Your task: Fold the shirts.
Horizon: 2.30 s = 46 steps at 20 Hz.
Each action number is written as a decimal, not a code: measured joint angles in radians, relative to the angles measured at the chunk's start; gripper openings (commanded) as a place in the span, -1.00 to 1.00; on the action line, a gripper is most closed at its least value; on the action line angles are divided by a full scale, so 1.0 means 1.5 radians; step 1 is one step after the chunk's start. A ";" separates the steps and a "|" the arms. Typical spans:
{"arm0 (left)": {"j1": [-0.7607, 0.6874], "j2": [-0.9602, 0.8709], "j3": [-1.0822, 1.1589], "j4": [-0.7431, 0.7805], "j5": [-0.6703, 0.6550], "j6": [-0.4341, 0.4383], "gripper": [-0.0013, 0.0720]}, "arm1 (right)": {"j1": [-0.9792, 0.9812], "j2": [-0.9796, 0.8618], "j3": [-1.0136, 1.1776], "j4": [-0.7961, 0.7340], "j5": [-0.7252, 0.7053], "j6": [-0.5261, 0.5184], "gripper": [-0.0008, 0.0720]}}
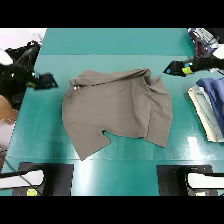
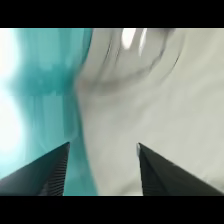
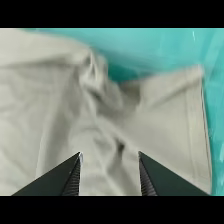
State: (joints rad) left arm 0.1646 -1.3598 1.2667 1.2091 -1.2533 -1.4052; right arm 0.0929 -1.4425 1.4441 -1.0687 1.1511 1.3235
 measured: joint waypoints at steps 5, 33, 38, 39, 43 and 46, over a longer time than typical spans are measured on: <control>0.009 0.120 -0.257 0.003 0.019 -0.004 0.42 | -0.010 0.133 -0.155 0.001 0.004 -0.006 0.15; -0.066 0.163 -0.399 -0.166 0.166 0.035 -0.90 | -0.204 0.342 -0.651 0.001 0.119 0.054 0.26; -0.066 0.163 -0.399 -0.166 0.165 0.035 -0.90 | -0.199 0.342 -0.686 0.010 0.120 0.069 0.26; -0.066 0.163 -0.399 -0.166 0.165 0.035 -0.90 | -0.186 0.342 -0.694 0.012 0.120 0.072 0.26; -0.066 0.163 -0.399 -0.166 0.165 0.035 -0.90 | -0.099 0.344 -0.713 0.012 0.077 0.106 -0.20; -0.066 0.163 -0.399 -0.165 0.165 0.035 -0.90 | -0.042 0.343 -0.718 0.012 0.031 0.131 -0.81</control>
State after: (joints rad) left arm 0.0662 -1.1160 0.6689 0.9615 -1.0058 -1.3529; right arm 0.0303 -0.9279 0.3676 -1.0504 1.1976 1.5196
